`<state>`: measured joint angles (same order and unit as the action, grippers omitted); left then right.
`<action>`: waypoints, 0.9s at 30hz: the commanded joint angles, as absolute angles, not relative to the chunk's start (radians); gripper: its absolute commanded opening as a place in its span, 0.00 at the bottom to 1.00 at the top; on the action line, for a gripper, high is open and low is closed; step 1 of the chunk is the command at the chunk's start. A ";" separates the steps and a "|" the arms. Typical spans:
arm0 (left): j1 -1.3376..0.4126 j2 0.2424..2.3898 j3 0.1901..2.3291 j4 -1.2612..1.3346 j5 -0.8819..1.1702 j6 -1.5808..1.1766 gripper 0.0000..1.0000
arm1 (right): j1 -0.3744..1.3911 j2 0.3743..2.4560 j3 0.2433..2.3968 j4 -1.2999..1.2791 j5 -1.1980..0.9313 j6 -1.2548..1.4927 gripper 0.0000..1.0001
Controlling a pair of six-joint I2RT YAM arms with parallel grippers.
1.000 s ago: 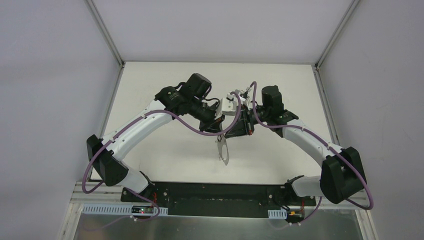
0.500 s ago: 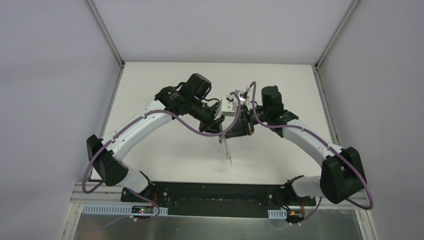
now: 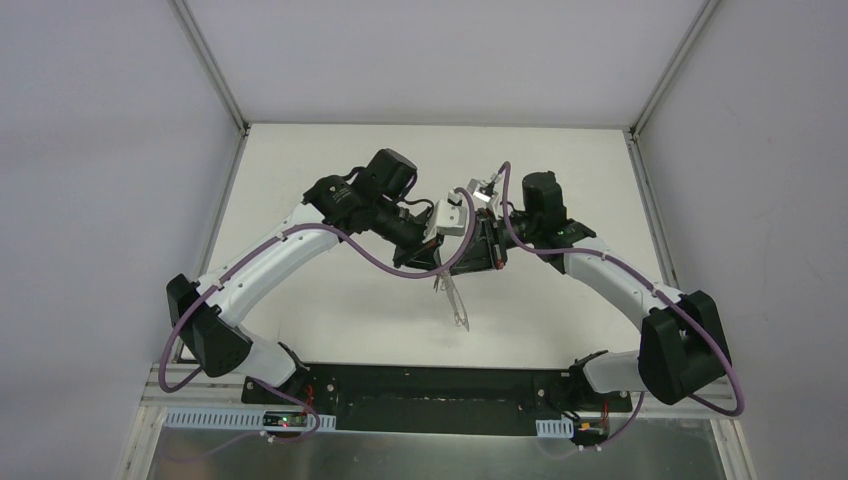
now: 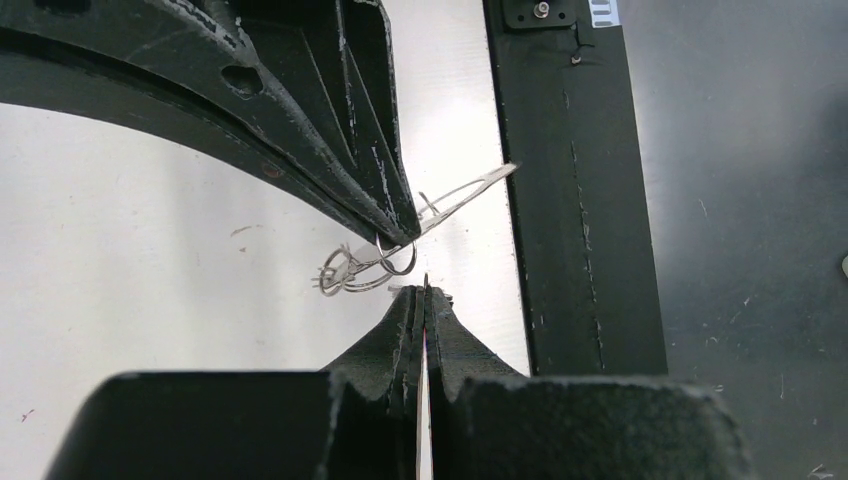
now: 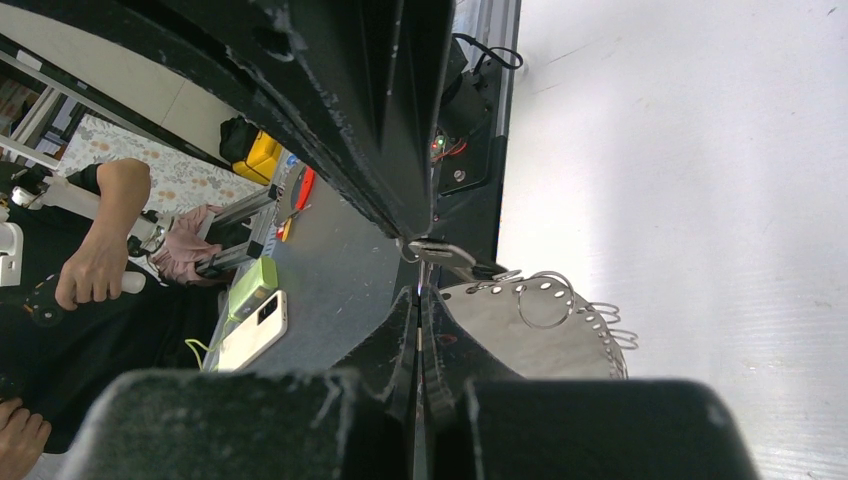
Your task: Put the keys on the keyring
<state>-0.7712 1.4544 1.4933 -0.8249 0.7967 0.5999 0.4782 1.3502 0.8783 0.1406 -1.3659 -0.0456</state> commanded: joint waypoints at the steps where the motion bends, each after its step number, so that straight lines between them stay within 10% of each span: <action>1: -0.772 1.420 1.494 -0.821 0.832 0.613 0.00 | 0.475 1.347 0.902 0.163 -1.384 -0.067 0.00; 27: -0.773 1.494 1.555 -0.798 0.799 0.557 0.00 | 0.496 1.349 0.902 0.161 -1.410 -0.076 0.00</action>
